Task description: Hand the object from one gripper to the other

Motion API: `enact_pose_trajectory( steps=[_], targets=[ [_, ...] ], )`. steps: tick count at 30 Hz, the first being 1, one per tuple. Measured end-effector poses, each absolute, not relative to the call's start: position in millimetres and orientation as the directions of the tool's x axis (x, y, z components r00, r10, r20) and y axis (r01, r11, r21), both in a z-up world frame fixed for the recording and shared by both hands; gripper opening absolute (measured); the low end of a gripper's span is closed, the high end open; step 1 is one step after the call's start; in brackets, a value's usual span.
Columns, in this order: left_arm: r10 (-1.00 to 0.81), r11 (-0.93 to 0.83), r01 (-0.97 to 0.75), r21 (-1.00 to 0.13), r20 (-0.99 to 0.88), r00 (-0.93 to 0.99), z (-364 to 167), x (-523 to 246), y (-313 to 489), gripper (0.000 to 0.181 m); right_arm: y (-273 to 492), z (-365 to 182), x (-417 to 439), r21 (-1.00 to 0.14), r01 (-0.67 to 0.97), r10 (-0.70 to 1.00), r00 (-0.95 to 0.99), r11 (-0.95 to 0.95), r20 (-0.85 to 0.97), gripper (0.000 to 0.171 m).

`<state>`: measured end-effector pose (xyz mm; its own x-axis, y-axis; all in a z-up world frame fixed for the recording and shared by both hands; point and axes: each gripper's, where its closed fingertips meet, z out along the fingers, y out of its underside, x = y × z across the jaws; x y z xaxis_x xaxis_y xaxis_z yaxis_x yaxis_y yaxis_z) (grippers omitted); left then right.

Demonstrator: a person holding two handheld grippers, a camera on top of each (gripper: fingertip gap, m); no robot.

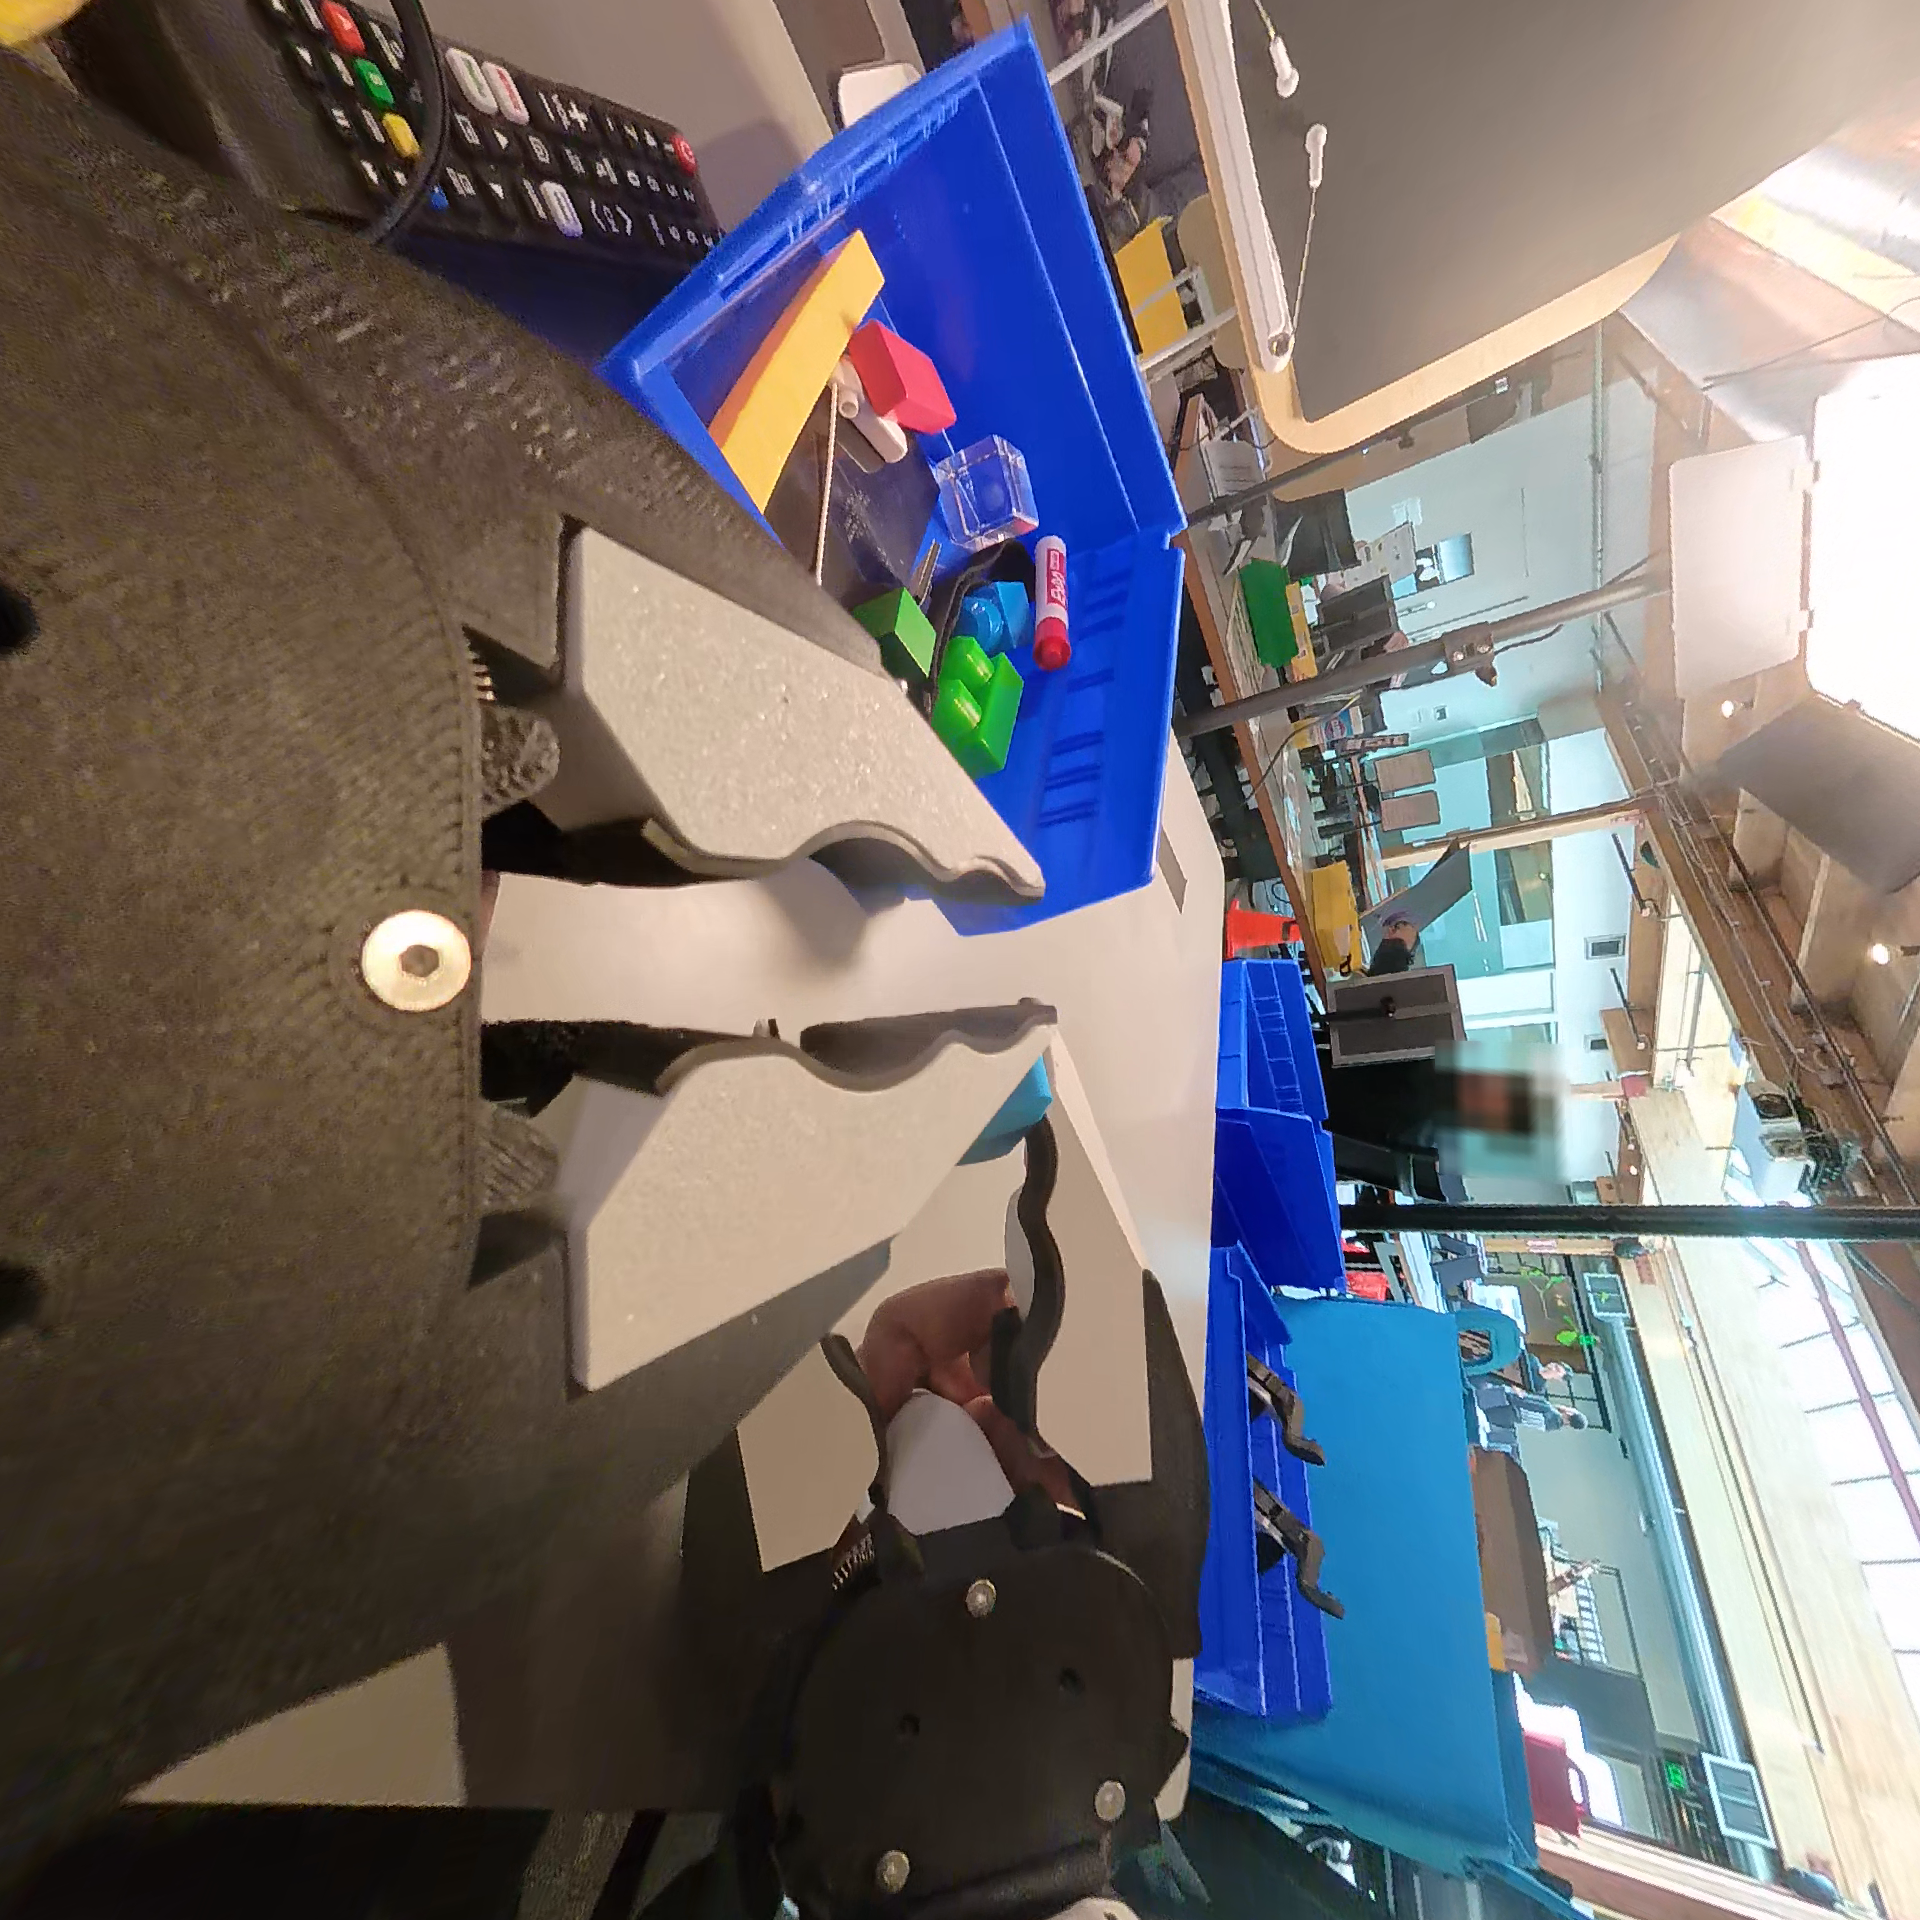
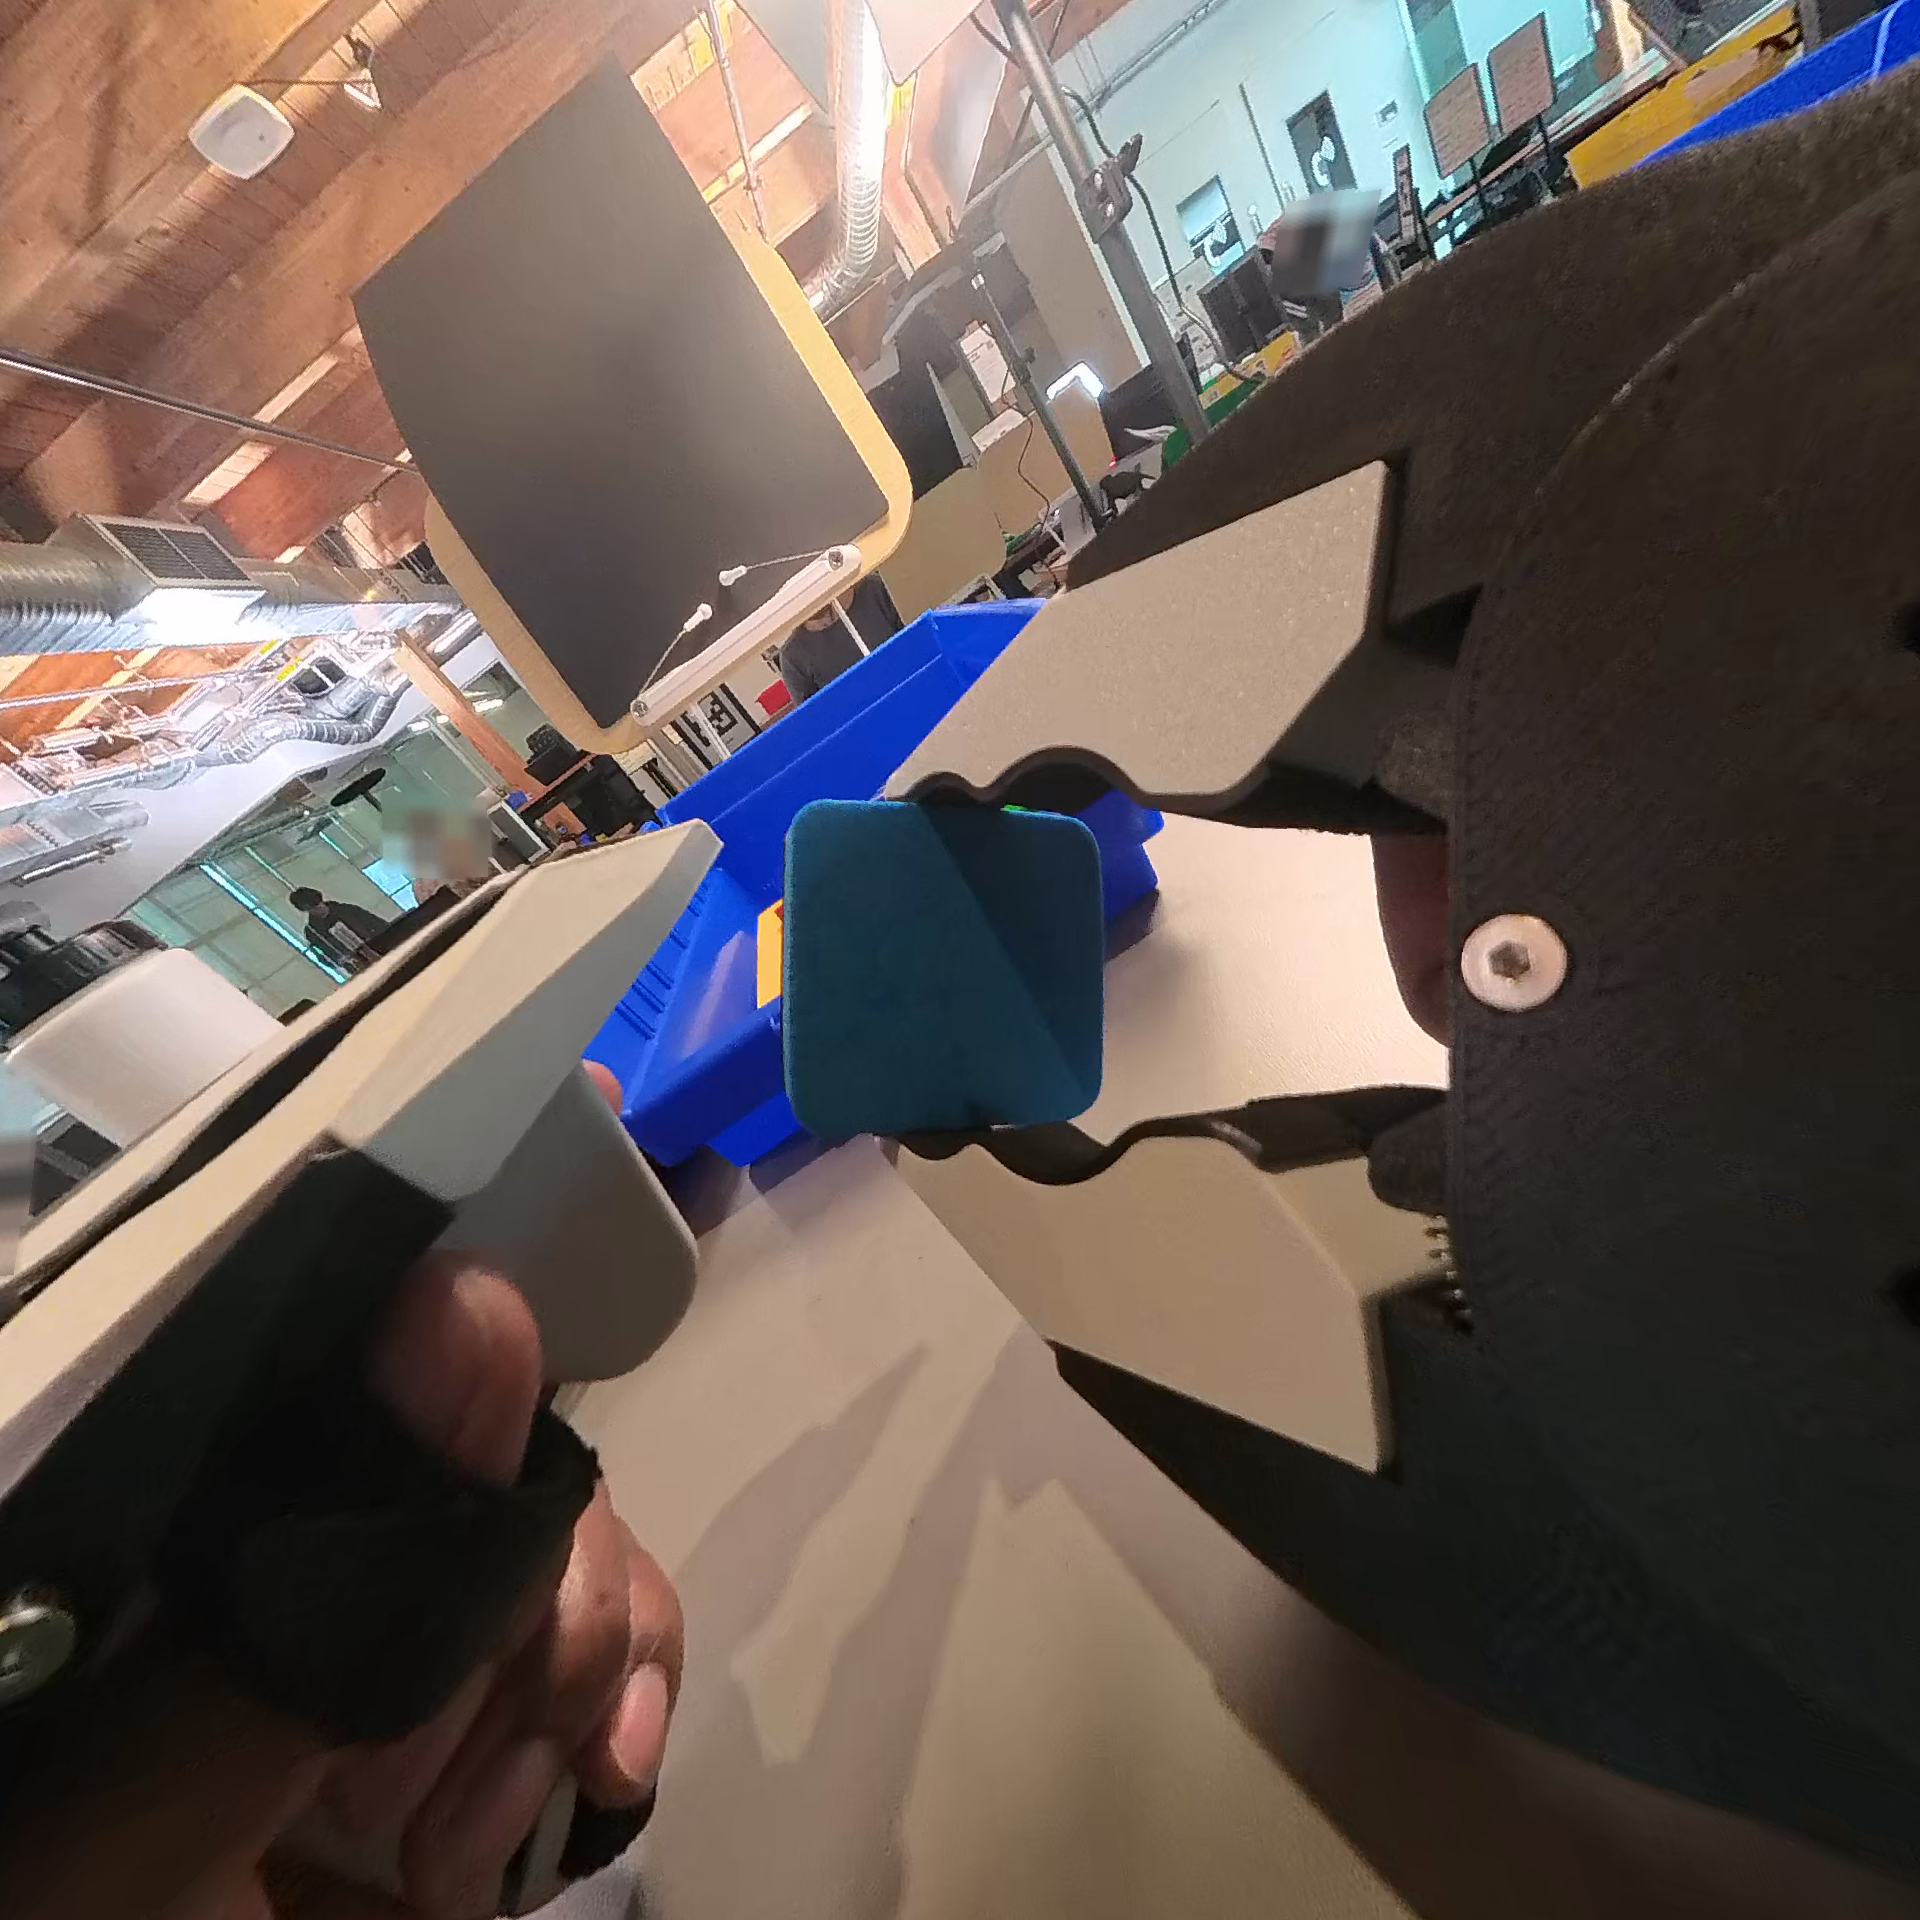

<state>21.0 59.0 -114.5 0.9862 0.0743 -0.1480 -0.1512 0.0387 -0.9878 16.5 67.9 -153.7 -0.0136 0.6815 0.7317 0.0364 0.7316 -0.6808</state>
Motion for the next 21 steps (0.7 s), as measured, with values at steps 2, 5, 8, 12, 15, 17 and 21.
enact_pose_trajectory(
  steps=[2,5,8,12,15,17,21],
  targets=[
    [0.063,0.040,-0.145,-0.989,-0.143,0.988,-115,23,59,0.018,68,-153,17,-0.680,0.035,0.681,-0.010,0.732,0.732,0.059],
    [0.021,0.044,-0.135,-0.990,-0.134,0.991,-115,29,60,0.019,69,-153,17,-0.681,0.038,0.682,-0.007,0.731,0.731,0.059],
    [-0.033,0.075,-0.112,-0.991,-0.115,0.993,-111,38,59,0.021,70,-153,16,-0.681,0.043,0.682,-0.005,0.731,0.731,0.059],
    [-0.084,0.054,-0.072,-0.996,-0.077,0.993,-116,44,62,0.031,70,-153,17,-0.678,0.039,0.678,-0.002,0.734,0.735,0.059],
    [-0.079,0.001,-0.087,-0.996,-0.087,0.993,-125,44,66,0.041,69,-151,17,-0.676,0.032,0.676,0.000,0.736,0.737,0.059],
    [-0.068,-0.020,-0.096,-0.995,-0.094,0.993,-128,43,67,0.041,67,-151,18,-0.672,0.024,0.672,0.001,0.740,0.741,0.059],
    [-0.063,-0.061,-0.097,-0.993,-0.094,0.994,-135,41,68,0.035,65,-149,19,-0.663,0.007,0.663,0.003,0.748,0.748,0.058]
  ],
)
